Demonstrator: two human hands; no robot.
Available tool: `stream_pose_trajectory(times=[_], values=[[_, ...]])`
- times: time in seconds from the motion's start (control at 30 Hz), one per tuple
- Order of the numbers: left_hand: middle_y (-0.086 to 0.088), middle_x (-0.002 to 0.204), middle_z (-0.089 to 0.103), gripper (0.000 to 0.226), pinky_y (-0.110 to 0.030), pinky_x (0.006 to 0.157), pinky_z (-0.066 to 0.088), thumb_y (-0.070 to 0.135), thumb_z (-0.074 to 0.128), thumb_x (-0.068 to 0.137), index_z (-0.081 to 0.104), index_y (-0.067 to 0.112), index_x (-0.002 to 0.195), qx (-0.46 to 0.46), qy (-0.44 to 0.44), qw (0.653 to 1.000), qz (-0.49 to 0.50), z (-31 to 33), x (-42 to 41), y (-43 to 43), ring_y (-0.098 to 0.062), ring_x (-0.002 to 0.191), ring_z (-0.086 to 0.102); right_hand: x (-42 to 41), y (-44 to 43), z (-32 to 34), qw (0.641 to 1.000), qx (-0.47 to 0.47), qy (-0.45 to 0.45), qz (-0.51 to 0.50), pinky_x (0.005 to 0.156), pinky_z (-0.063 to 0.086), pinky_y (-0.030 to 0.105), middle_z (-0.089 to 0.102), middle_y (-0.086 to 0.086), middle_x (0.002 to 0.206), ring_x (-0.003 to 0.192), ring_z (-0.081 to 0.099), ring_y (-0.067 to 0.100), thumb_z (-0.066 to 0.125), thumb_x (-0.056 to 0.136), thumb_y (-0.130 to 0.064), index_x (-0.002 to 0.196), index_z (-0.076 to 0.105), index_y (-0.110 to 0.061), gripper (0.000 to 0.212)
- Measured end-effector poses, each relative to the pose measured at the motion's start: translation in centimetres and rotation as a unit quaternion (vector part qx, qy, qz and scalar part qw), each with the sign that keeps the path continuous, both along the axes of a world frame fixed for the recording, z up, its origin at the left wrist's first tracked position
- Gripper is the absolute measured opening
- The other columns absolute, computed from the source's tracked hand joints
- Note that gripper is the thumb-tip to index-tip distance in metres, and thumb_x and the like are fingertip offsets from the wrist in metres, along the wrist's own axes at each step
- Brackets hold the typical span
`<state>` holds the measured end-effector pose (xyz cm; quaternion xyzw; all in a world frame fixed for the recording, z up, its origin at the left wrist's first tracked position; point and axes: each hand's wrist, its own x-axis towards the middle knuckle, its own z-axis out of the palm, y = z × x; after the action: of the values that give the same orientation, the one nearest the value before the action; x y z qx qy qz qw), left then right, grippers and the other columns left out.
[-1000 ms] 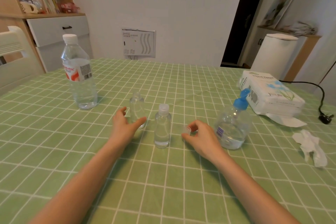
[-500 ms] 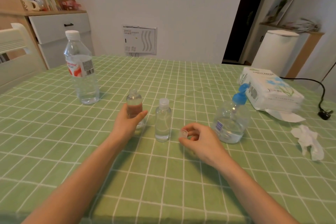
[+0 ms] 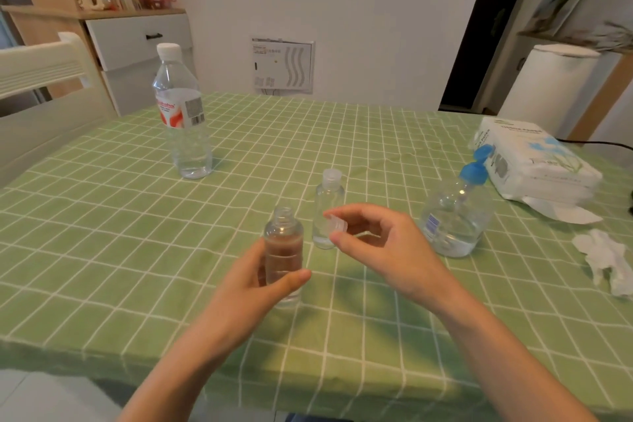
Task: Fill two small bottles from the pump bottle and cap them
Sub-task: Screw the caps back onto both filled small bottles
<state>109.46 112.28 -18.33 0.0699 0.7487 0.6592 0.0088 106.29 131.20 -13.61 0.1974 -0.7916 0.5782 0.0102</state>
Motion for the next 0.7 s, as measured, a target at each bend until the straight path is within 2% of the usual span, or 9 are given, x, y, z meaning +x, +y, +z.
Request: stream_pose_trajectory(times=[0.1, 0.23, 0.37, 0.53, 0.63, 0.7], values=[[0.017, 0.097, 0.069, 0.04, -0.01, 0.069, 0.05, 0.036, 0.07, 0.067, 0.057, 0.036, 0.104, 0.001, 0.009, 1.0, -0.019, -0.1, 0.6, 0.6, -0.003, 0.089, 0.066, 0.4, -0.5, 0.6, 0.999, -0.004, 0.018, 0.029, 0.078, 0.054, 0.02, 0.068, -0.011, 0.085, 0.082, 0.064, 0.002, 0.07, 0.084, -0.012, 0.098, 0.068, -0.031, 0.024], [0.014, 0.099, 0.069, 0.041, -0.02, 0.079, 0.054, 0.037, 0.07, 0.066, 0.057, 0.039, 0.106, -0.005, 0.017, 0.999, -0.031, -0.3, 0.6, 1.1, -0.006, 0.092, 0.066, 0.3, -0.9, 1.0, 0.999, -0.03, 0.026, 0.022, 0.078, 0.056, 0.024, 0.067, -0.009, 0.085, 0.08, 0.064, 0.003, 0.072, 0.081, -0.007, 0.091, 0.063, -0.023, 0.021], [0.017, 0.101, 0.068, 0.043, -0.023, 0.081, 0.054, 0.039, 0.07, 0.068, 0.056, 0.041, 0.108, -0.022, 0.027, 0.999, -0.037, -0.5, 0.2, 1.3, -0.005, 0.093, 0.065, 0.2, -0.7, 1.5, 0.998, -0.039, 0.026, 0.04, 0.076, 0.054, 0.019, 0.068, -0.01, 0.083, 0.08, 0.065, 0.003, 0.072, 0.081, -0.005, 0.094, 0.068, -0.022, 0.022], [0.018, 0.102, 0.069, 0.041, -0.02, 0.079, 0.053, 0.043, 0.07, 0.068, 0.057, 0.047, 0.106, -0.024, 0.029, 0.998, -0.049, -0.4, 0.0, 1.7, -0.002, 0.093, 0.065, 0.0, -0.6, 2.2, 0.997, -0.02, 0.047, 0.054, 0.084, 0.055, 0.023, 0.069, -0.005, 0.094, 0.087, 0.065, 0.004, 0.068, 0.084, -0.004, 0.101, 0.068, -0.028, 0.028], [0.014, 0.097, 0.07, 0.038, -0.028, 0.08, 0.052, 0.047, 0.07, 0.067, 0.058, 0.045, 0.103, -0.038, 0.026, 0.998, -0.046, -0.4, -0.1, 1.7, -0.005, 0.09, 0.066, -0.2, -0.5, 2.8, 0.995, 0.019, 0.067, 0.065, 0.089, 0.054, 0.026, 0.068, -0.003, 0.101, 0.094, 0.065, 0.006, 0.066, 0.085, -0.003, 0.106, 0.066, -0.026, 0.032], [0.013, 0.095, 0.069, 0.039, -0.032, 0.082, 0.053, 0.048, 0.07, 0.067, 0.058, 0.04, 0.103, -0.052, 0.023, 0.997, -0.052, -0.3, -0.1, 1.8, -0.006, 0.088, 0.066, -0.2, -0.2, 3.3, 0.992, 0.059, 0.077, 0.077, 0.091, 0.052, 0.023, 0.067, -0.005, 0.107, 0.099, 0.064, 0.006, 0.064, 0.087, -0.004, 0.11, 0.065, -0.027, 0.033]])
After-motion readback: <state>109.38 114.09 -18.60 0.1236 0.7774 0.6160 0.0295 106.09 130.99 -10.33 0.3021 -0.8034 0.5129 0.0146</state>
